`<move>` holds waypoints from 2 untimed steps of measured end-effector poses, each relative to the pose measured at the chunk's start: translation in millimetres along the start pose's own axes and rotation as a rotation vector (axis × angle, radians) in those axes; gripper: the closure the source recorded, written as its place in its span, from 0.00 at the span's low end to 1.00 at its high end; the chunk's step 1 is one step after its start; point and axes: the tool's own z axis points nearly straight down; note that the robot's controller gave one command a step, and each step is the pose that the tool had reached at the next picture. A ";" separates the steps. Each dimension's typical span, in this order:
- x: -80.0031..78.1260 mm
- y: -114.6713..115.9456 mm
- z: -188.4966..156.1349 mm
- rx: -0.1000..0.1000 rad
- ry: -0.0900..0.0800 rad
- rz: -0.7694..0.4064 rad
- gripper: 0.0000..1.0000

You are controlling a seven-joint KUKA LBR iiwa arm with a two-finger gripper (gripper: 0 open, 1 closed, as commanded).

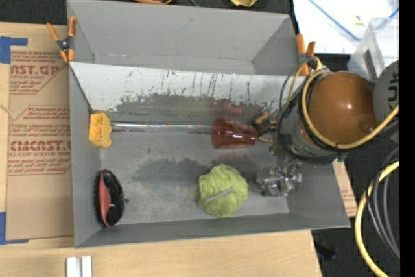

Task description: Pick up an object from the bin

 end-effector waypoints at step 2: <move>-0.8 1.1 -60.2 -0.001 -0.001 0.001 1.00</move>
Offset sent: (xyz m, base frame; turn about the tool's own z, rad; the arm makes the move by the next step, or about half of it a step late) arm -0.0004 0.0008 0.0307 0.0003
